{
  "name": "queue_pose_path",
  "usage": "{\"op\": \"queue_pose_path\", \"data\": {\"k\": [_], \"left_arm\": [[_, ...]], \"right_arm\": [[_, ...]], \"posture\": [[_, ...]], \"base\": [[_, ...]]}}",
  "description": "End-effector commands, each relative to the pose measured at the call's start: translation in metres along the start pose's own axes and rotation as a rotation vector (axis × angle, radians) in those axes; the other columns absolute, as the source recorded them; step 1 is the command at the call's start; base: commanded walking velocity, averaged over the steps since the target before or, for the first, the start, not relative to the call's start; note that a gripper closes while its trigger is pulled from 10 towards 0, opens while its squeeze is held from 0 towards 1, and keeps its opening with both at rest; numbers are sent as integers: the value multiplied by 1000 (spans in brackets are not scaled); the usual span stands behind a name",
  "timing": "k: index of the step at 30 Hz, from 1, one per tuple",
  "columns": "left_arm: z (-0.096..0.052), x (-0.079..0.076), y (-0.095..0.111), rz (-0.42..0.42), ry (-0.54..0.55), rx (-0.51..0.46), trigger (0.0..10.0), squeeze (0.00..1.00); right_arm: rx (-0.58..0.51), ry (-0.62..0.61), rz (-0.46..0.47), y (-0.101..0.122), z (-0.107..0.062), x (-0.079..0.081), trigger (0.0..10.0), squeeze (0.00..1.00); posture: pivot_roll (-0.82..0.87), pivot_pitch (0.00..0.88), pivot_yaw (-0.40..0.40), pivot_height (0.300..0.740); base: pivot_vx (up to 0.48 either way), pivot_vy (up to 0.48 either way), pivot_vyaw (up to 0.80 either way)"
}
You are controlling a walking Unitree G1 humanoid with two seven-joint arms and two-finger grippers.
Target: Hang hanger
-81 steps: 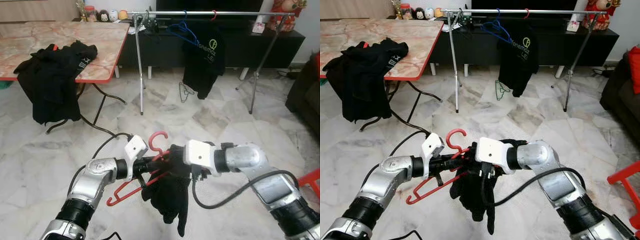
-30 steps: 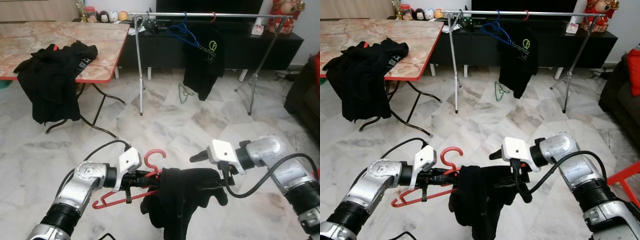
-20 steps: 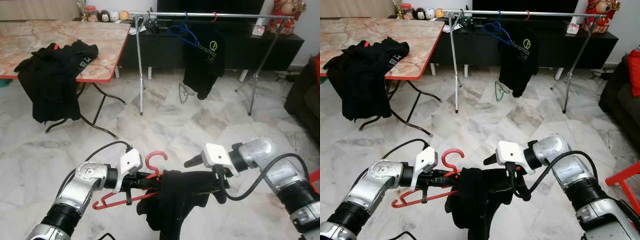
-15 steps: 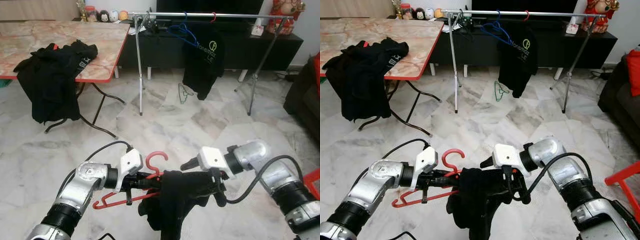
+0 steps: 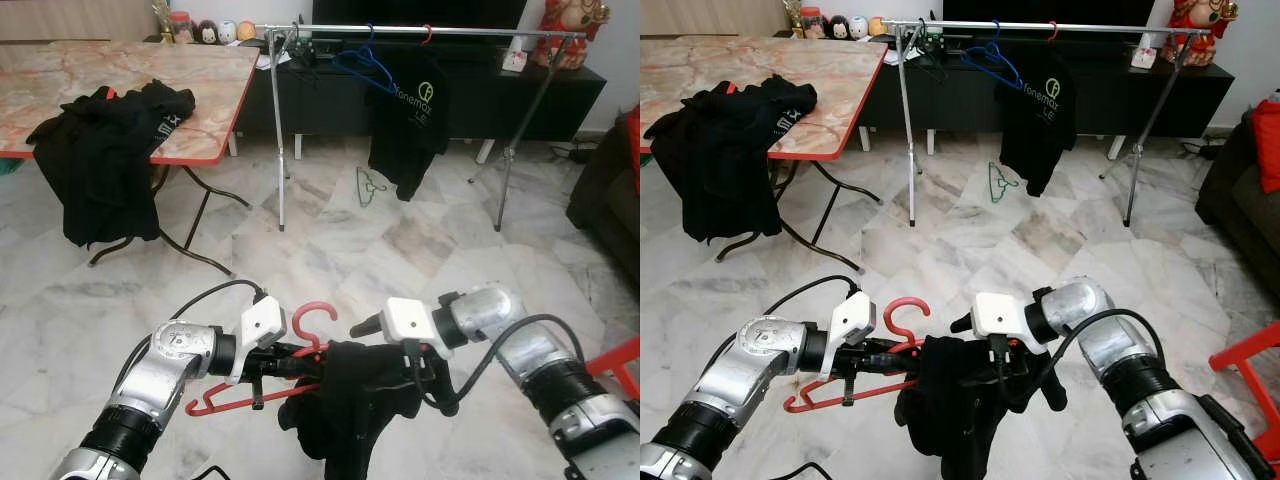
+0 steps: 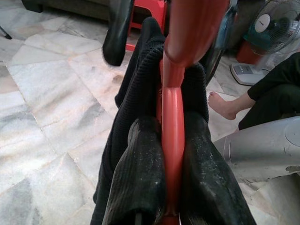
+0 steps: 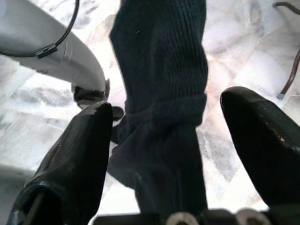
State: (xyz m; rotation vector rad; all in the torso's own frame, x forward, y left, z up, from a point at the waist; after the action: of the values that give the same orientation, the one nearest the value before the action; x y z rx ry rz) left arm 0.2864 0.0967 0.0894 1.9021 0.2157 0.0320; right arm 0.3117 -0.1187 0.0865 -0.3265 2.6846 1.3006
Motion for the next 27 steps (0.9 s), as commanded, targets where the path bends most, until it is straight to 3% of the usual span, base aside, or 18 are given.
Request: {"op": "queue_pose_path", "data": {"k": [1,6,7,9,10,27], "left_arm": [[1,-1,14,47,-15,-24,10000,0],[2,-1,15,44,-11,-31,10000,0],[2,-1,15,45,-11,-31,10000,0],[2,-1,15,45,-11,-32,10000,0],[2,0,15,45,-10,-34,10000,0],[3,0,17,49,-6,-36,10000,0]], "right_arm": [[16,-8,-20,1,-2,-4,10000,0],[-14,32,-12,1,5,3,10000,0],[-15,37,-9,1,6,4,8078,0],[-13,38,-10,0,6,3,2039,0],[-9,34,-3,-1,6,2,0,0],[-4,42,6,-4,7,3,0,0]], "posture": [[-68,0,-67,740],[-66,0,-67,740],[-66,0,-67,740],[-64,0,-67,740],[-64,0,-67,740],[-63,0,-66,740]], "base": [[0,0,0],[0,0,0],[0,0,0],[0,0,0],[0,0,0],[0,0,0]]}}
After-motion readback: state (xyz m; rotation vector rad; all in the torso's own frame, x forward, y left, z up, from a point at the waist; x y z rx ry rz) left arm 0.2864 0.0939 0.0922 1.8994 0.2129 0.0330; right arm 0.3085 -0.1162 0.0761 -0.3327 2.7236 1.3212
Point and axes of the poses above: a point about 5 cm out from each wrist's last joint towards the gripper, its own z axis pointing out of the wrist towards the gripper, its own y axis along the axis of the wrist's last joint, x = y × z, the point moved 3 cm from there along z, pointing out of the wrist towards the gripper, and after that the axes turned 5 degrees about -z, right-handed, at the moved point
